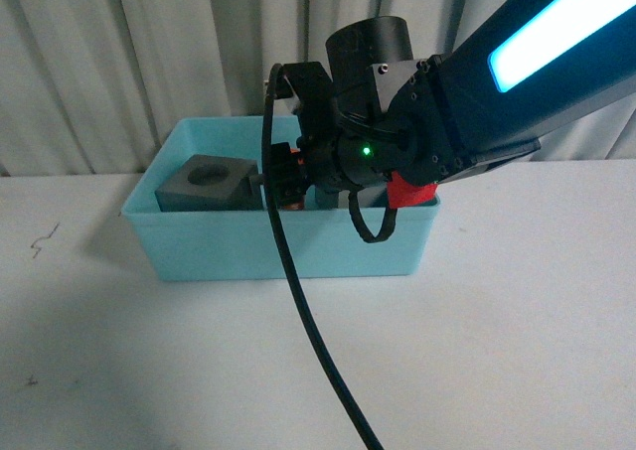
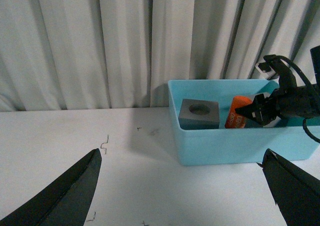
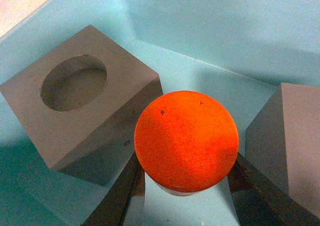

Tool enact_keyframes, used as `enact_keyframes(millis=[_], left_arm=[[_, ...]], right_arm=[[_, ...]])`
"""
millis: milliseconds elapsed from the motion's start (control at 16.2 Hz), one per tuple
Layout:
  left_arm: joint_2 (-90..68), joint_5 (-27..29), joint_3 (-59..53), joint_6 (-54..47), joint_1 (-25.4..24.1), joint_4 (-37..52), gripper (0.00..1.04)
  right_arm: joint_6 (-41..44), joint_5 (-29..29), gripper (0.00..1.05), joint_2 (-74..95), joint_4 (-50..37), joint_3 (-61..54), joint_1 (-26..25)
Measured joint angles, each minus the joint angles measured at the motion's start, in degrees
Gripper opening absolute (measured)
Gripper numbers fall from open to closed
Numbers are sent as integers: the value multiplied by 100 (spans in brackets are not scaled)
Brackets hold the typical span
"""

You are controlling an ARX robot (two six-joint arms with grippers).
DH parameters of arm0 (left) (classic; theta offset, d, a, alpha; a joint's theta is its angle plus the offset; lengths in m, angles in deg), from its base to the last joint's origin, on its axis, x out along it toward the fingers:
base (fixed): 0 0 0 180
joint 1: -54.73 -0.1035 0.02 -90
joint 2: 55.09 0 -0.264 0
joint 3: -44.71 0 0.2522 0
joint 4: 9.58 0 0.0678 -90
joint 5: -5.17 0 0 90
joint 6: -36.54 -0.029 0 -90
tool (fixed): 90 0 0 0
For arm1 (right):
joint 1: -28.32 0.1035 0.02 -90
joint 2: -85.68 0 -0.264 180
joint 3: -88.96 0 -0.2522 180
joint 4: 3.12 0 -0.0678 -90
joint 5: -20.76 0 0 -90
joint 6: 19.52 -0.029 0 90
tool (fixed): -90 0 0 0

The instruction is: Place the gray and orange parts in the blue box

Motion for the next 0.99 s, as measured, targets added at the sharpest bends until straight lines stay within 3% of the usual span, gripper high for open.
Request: enact_keyframes(millis=[123,431,493,739,985], left_arm=[[0,0,0,0,0,0,98],[0,0,0,0,0,0,98],[0,2,0,0,0,0,98],[0,0,0,0,0,0,98],[0,2,0,0,0,0,98]], right_arm=[[120,37,44,44,120,87,2],[195,63,96,74,-4,127,0],[199,63,100,66,-103,72,0],[264,-15,98,-879,-955,-984,-92],[306,-662,98,-3860,-1923,-3432,-807]])
